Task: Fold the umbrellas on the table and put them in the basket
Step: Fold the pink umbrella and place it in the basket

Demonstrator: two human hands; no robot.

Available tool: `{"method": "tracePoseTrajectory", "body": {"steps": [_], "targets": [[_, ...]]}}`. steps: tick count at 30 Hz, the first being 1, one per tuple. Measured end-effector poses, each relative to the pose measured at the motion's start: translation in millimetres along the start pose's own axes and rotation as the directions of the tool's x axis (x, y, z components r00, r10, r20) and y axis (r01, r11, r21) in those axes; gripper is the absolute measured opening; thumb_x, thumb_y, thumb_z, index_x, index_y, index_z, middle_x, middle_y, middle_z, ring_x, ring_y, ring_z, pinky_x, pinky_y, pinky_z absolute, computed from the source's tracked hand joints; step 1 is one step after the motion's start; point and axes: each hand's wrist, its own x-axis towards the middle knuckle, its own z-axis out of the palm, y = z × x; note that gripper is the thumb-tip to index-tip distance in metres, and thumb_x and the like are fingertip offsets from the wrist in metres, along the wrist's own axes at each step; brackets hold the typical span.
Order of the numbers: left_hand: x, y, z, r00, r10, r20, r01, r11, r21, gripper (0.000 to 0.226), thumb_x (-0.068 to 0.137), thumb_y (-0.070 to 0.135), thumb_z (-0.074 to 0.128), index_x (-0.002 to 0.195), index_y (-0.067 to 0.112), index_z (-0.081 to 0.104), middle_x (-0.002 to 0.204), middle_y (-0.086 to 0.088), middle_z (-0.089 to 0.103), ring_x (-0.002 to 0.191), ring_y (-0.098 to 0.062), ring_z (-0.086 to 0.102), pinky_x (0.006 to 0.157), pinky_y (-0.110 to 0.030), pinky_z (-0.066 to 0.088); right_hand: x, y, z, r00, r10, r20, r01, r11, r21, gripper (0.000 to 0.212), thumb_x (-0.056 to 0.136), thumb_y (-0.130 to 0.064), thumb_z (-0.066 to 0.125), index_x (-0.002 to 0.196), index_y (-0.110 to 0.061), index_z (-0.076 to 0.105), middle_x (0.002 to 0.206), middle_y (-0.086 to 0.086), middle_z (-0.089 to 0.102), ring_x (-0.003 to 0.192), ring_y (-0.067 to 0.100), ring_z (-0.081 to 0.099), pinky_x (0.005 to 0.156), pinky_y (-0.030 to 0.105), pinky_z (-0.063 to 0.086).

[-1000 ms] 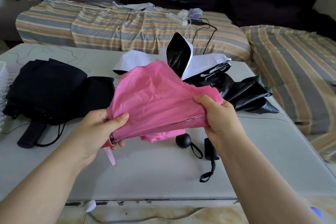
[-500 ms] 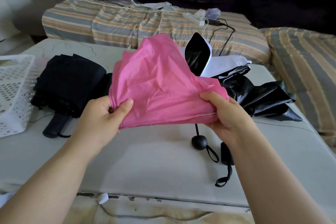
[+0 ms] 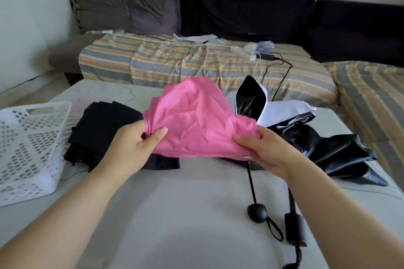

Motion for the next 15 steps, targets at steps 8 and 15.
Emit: {"method": "tracePoseTrajectory", "body": {"steps": [8,15], "targets": [[-30.8,-64.0,38.2,0.990,-0.072,0.123,0.076,0.997,-0.028,0.035,0.086,0.010,0.066,0.054,0.017,0.055,0.061,-0.004,0.055,0.059,-0.010,0.053,0.057,-0.016,0.038,1.4,71.0,4.2,0.991,-0.086,-0.099,0.049,0.945,-0.324,0.023,0.079,-0.006,0.075,0.098,-0.018,0.068,0.089,-0.001,0.075,0.087,0.016,0.070,0.079,0.027,0.054],[-81.1,-88.1,53.1,0.947,-0.283,0.154,0.282,0.959,0.030,0.047,0.078,0.043,0.063,0.065,-0.002,0.060,0.060,-0.013,0.060,0.056,-0.025,0.054,0.052,-0.026,0.031,-23.9,100.5,14.0,0.993,-0.007,-0.114,-0.079,0.677,-0.732,0.042,0.079,-0.019,0.072,0.116,-0.024,0.054,0.099,-0.006,0.066,0.090,0.013,0.062,0.069,0.018,0.048]]}}
